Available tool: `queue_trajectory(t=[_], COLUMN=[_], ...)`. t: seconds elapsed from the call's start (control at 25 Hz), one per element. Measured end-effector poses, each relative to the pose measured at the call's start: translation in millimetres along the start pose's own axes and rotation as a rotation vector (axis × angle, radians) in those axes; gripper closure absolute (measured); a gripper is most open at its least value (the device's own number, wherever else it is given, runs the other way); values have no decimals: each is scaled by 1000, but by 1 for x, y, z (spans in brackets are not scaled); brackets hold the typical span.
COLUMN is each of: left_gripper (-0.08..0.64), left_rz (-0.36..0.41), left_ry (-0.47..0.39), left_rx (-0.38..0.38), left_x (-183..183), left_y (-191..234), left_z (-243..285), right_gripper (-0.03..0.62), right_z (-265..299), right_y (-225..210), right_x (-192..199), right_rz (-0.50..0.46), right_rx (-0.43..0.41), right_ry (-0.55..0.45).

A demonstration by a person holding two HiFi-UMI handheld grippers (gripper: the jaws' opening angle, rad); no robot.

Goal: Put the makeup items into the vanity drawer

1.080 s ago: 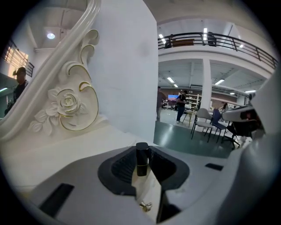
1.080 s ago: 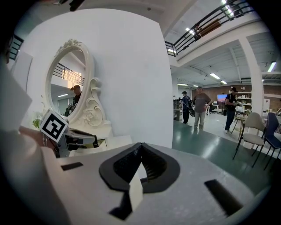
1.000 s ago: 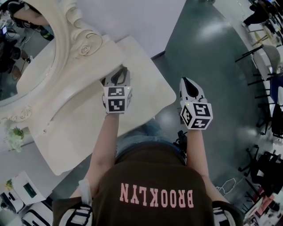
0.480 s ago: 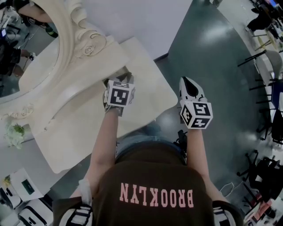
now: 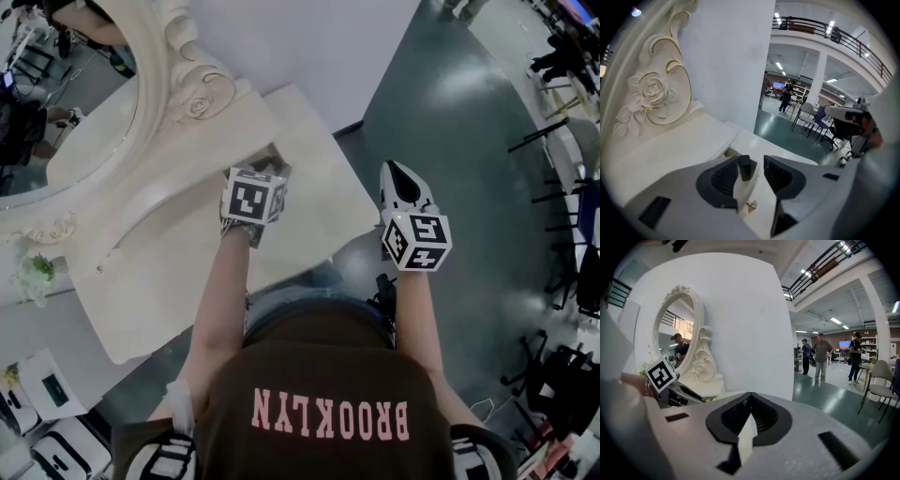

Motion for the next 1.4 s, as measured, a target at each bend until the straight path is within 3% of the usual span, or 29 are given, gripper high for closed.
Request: queue_trajectory(t=[0.48,1.0,1.4], left_gripper=[396,399,534], left_rz=[-17,-100,-94], left_ry=[-94,-214,-358], left_rx=[-71,-179,-268], left_x=[-4,19,39], left_y=[23,68,101], left_z=[-31,-83,-134], right_gripper=[595,595,595], right_z=[19,36,35], right_y=[30,83,130], right_x=[-17,-25,-25], right_rz=[-31,-71,-74], right_rx=[-82,-179,-190], right_ry=[-29,-32,-43])
Point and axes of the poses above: the fingertips, and each gripper's own axes: z forward along the fingers, y to its left, x out of its underside, the point moved 4 cm from there along -z, backward along the fingers, and after that the axes turned 2 degrees about -z, right-handed, at the moved point
